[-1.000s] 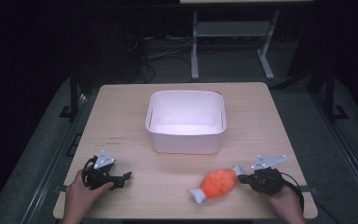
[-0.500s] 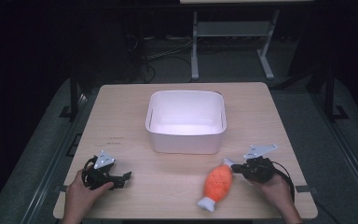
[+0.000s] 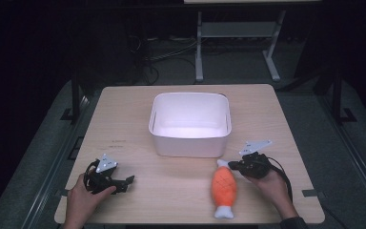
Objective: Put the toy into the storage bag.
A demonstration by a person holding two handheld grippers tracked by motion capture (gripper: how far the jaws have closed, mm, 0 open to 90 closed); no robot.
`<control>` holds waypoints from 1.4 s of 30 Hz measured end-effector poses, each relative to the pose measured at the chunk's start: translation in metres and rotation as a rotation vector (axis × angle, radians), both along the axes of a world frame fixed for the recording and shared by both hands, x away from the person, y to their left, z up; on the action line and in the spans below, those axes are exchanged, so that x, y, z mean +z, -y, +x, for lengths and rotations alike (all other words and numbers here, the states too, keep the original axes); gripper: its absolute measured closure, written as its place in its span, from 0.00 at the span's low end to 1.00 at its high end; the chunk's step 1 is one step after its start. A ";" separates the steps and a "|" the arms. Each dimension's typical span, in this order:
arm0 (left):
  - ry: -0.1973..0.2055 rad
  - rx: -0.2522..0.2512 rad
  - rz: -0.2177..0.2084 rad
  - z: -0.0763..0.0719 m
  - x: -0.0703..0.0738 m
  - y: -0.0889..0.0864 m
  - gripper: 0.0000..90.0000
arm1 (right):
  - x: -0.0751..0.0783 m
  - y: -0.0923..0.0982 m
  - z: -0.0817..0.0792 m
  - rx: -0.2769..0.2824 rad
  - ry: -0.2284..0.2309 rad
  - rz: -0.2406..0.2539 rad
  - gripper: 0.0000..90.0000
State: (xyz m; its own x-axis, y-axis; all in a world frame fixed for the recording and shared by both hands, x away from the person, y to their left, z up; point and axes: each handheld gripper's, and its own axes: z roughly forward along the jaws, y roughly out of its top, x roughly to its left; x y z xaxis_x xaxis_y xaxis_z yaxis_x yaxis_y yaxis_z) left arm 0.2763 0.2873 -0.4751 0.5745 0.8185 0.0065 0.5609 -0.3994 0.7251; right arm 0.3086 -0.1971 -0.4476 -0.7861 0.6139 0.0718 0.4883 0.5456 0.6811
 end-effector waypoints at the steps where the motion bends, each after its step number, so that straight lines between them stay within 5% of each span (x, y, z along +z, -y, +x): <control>1: 0.000 0.000 0.000 0.000 0.000 0.000 0.14 | 0.000 -0.001 0.001 0.001 0.002 0.002 1.00; 21: 0.001 0.000 0.000 0.000 0.000 0.000 0.14 | 0.002 -0.038 0.013 0.057 0.010 0.008 1.00; 33: 0.001 0.000 -0.001 0.000 0.000 0.000 0.14 | 0.028 -0.013 -0.032 0.042 0.018 0.083 1.00; 42: 0.001 0.000 0.000 0.000 0.000 0.000 0.14 | 0.027 -0.012 -0.072 0.072 0.007 0.105 1.00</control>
State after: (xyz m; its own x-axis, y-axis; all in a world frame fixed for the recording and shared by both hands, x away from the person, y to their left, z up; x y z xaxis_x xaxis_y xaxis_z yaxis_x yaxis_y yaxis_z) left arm 0.2763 0.2873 -0.4752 0.5746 0.8184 0.0066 0.5602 -0.3992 0.7259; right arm 0.2361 -0.1853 -0.4209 -0.8288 0.5450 0.1272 0.4452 0.5043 0.7399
